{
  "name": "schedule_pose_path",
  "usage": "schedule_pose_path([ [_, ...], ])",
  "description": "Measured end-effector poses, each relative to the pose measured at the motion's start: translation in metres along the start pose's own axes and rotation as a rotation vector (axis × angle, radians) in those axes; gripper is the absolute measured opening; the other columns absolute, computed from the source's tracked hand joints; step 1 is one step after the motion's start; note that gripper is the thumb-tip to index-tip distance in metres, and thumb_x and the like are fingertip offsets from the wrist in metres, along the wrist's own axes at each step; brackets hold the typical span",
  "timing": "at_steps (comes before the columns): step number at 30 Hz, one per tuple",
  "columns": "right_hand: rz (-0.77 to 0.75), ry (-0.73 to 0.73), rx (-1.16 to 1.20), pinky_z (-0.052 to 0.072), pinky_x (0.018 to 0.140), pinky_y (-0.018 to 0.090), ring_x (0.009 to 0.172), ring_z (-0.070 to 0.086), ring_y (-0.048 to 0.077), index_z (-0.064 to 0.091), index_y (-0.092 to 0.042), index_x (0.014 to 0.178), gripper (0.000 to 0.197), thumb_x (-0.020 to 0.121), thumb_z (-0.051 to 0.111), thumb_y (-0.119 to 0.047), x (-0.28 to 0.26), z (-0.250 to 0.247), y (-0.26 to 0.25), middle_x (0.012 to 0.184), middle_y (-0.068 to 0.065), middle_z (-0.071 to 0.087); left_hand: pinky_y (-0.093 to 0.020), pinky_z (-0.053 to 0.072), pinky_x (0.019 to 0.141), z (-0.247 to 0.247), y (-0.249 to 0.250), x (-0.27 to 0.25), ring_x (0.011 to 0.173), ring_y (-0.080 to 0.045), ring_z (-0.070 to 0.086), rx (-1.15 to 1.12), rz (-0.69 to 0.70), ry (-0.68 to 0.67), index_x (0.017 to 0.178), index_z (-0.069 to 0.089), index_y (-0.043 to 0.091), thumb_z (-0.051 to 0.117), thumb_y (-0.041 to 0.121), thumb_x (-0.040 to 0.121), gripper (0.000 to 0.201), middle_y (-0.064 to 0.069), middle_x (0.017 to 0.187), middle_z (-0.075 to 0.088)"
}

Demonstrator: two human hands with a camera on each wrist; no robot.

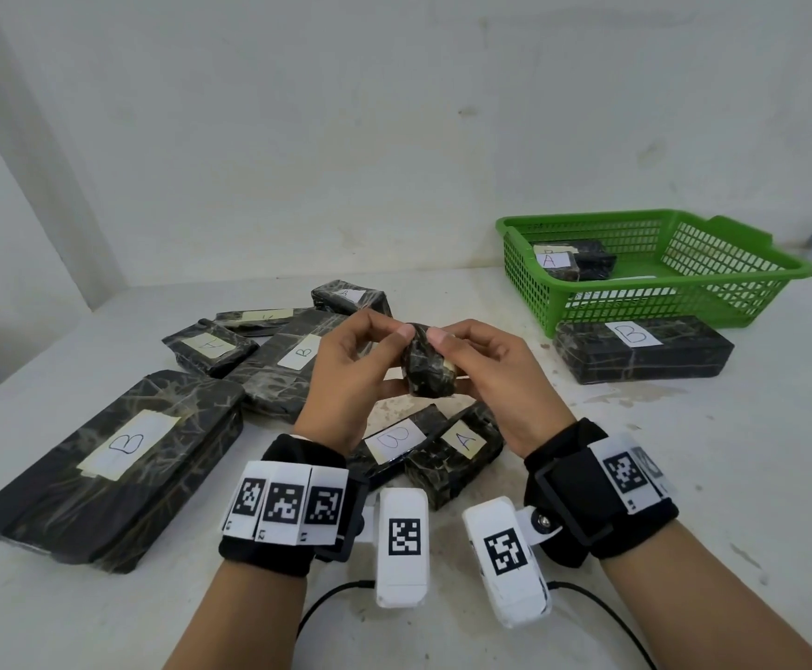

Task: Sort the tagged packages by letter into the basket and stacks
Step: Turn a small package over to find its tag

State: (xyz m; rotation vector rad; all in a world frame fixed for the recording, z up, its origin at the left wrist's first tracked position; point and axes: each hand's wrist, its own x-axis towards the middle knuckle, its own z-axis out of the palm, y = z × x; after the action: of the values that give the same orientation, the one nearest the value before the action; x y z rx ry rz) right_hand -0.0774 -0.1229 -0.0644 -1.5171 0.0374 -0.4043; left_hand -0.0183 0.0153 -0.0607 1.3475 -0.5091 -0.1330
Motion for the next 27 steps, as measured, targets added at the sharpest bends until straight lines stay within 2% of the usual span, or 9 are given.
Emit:
schedule_pose_path([
  [3, 0.027, -0.081, 0.044, 0.053, 0.069, 0.02, 0.081, 0.067, 0.01, 0.07, -0.024, 0.091, 0.004, 0.088, 0.069, -0.024, 0.0003, -0.0006, -0.0006, 0.09, 0.003, 0.069, -0.033, 0.06, 0.062, 0.0008, 0.0022, 0.0006, 0.071, -0.013, 0.067, -0.064, -0.03, 0.023, 0.083, 0.057, 0.007, 0.056, 0.011, 0.097, 0.014, -0.009, 0.081, 0.064],
  [5, 0.0, -0.092, 0.026, 0.052, 0.072, 0.02, 0.085, 0.066, 0.01, 0.069, -0.025, 0.093, 0.009, 0.089, 0.068, -0.018, 0.0013, -0.0008, 0.0013, 0.089, -0.001, 0.067, -0.037, 0.061, 0.066, -0.0001, 0.0031, 0.0007, 0.073, -0.014, 0.067, -0.095, -0.051, 0.008, 0.081, 0.057, 0.008, 0.059, 0.015, 0.096, 0.017, -0.006, 0.079, 0.065],
  [8, -0.015, -0.089, -0.003, 0.052, 0.074, 0.021, 0.086, 0.066, 0.011, 0.069, -0.022, 0.099, 0.011, 0.09, 0.068, -0.015, 0.001, -0.0018, 0.0029, 0.091, -0.001, 0.066, -0.034, 0.059, 0.064, -0.0003, 0.0006, 0.0016, 0.077, -0.018, 0.067, -0.066, -0.029, 0.019, 0.085, 0.057, 0.006, 0.061, 0.009, 0.094, 0.01, -0.015, 0.089, 0.062],
  [10, -0.001, -0.08, 0.014, 0.052, 0.075, 0.022, 0.088, 0.067, 0.012, 0.069, -0.023, 0.1, 0.013, 0.087, 0.071, -0.022, 0.0013, -0.0012, 0.0025, 0.092, 0.0, 0.067, -0.034, 0.059, 0.063, 0.0009, -0.0021, 0.0019, 0.074, -0.015, 0.067, -0.052, -0.009, 0.035, 0.085, 0.057, 0.006, 0.059, 0.006, 0.095, 0.01, -0.013, 0.086, 0.062],
  [13, 0.041, -0.086, 0.069, 0.054, 0.076, 0.026, 0.094, 0.068, 0.013, 0.067, -0.024, 0.111, 0.036, 0.08, 0.067, -0.043, 0.0022, -0.0012, 0.0004, 0.105, 0.007, 0.068, -0.036, 0.061, 0.067, 0.0027, -0.0026, 0.0027, 0.072, -0.014, 0.065, -0.109, -0.017, 0.059, 0.087, 0.055, 0.008, 0.052, 0.007, 0.099, 0.012, -0.007, 0.082, 0.062],
  [16, 0.034, -0.036, 0.156, 0.057, 0.076, 0.029, 0.09, 0.067, 0.013, 0.064, -0.019, 0.121, 0.027, 0.095, 0.059, -0.022, 0.0031, -0.0034, -0.0018, 0.104, 0.01, 0.066, -0.039, 0.06, 0.072, 0.0005, -0.0004, 0.0048, 0.076, -0.016, 0.065, -0.227, -0.059, 0.056, 0.091, 0.056, 0.009, 0.045, 0.008, 0.102, 0.015, -0.006, 0.085, 0.065],
  [19, 0.005, 0.034, 0.161, 0.059, 0.077, 0.031, 0.087, 0.067, 0.017, 0.064, -0.015, 0.121, 0.031, 0.094, 0.059, -0.001, 0.0048, -0.0074, 0.0004, 0.096, 0.01, 0.062, -0.047, 0.057, 0.083, -0.0017, 0.0009, 0.0053, 0.084, -0.019, 0.067, -0.239, -0.088, 0.026, 0.099, 0.058, 0.009, 0.047, 0.014, 0.102, 0.012, -0.004, 0.094, 0.069],
  [24, 0.05, 0.068, 0.244, 0.058, 0.07, 0.027, 0.087, 0.067, 0.019, 0.067, -0.012, 0.117, 0.028, 0.094, 0.056, 0.002, 0.0058, -0.0088, -0.0019, 0.1, 0.017, 0.065, -0.05, 0.059, 0.086, -0.001, 0.0023, 0.002, 0.102, -0.023, 0.069, -0.245, -0.129, -0.085, 0.123, 0.057, 0.008, 0.071, 0.023, 0.086, 0.042, -0.012, 0.115, 0.066],
  [27, 0.083, 0.059, 0.306, 0.059, 0.07, 0.028, 0.082, 0.068, 0.015, 0.069, -0.01, 0.106, 0.021, 0.095, 0.054, 0.001, 0.005, -0.009, -0.0038, 0.094, 0.008, 0.071, -0.047, 0.058, 0.086, 0.0007, 0.0005, 0.0014, 0.112, -0.027, 0.067, -0.232, -0.115, -0.131, 0.132, 0.056, 0.017, 0.075, 0.018, 0.075, 0.06, -0.016, 0.13, 0.06],
])
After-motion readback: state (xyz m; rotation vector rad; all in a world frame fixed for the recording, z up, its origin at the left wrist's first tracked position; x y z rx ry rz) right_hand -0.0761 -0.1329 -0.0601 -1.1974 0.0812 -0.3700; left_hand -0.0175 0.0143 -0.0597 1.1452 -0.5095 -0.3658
